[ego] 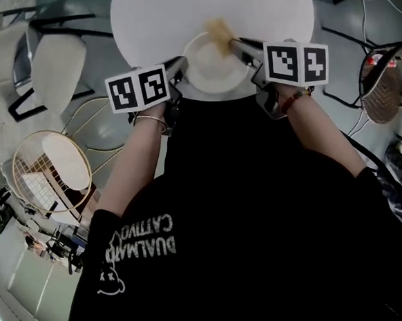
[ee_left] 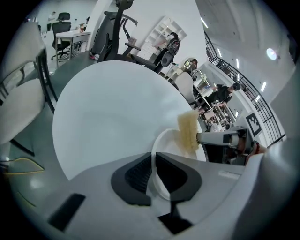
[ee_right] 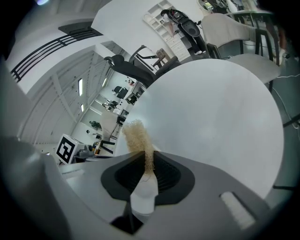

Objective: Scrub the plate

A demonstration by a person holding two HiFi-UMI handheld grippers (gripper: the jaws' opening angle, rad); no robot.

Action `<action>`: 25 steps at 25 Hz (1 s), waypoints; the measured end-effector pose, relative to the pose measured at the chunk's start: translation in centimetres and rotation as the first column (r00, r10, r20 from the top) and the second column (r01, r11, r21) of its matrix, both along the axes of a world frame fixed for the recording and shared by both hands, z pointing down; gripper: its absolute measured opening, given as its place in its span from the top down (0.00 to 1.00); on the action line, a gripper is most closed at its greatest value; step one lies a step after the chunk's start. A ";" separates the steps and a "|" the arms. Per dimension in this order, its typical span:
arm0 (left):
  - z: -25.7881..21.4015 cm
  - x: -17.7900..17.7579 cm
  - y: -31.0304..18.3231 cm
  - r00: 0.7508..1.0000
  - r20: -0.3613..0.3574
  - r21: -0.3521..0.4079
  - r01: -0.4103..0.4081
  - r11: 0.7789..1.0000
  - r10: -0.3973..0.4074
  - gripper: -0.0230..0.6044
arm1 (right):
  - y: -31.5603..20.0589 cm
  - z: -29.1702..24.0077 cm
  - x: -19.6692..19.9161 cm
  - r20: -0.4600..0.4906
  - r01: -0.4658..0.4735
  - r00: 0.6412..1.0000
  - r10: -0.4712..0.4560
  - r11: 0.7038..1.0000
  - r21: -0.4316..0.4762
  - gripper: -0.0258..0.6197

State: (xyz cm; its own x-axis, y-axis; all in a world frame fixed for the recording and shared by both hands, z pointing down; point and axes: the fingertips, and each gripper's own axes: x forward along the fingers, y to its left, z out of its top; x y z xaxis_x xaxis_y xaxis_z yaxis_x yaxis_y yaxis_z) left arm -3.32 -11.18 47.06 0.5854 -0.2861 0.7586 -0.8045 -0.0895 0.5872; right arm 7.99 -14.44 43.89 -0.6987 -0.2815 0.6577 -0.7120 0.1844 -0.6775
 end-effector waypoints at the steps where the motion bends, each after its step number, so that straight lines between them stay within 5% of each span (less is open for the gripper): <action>1: 0.0 0.1 0.1 1.000 0.005 0.001 0.016 1.000 -0.016 0.91 | -0.2 -0.1 0.4 0.000 0.001 1.000 -0.001 1.000 0.003 0.87; 17: -0.2 2.7 0.6 0.968 -0.035 0.024 0.249 0.968 -0.248 0.91 | -1.1 -0.6 6.1 -0.080 0.027 0.997 -0.020 0.996 0.088 0.87; 21: -0.3 2.7 0.7 0.953 -0.040 0.022 0.300 0.954 -0.299 0.91 | -1.7 -2.3 5.4 -0.053 0.013 0.999 -0.007 0.993 0.119 0.87; 25: -0.1 3.0 1.3 0.916 -0.080 -0.002 0.395 0.919 -0.394 0.91 | -0.8 -3.4 2.4 -0.023 0.092 0.996 -0.090 0.983 0.160 0.87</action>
State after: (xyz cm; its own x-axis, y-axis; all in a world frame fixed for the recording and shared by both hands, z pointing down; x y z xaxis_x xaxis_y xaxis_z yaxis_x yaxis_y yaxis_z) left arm -0.27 -9.88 46.92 0.4788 -0.5164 0.7100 -0.7287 0.2173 0.6495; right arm 10.38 -15.20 40.46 -0.7163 -0.3203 0.6199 -0.6975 0.3547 -0.6227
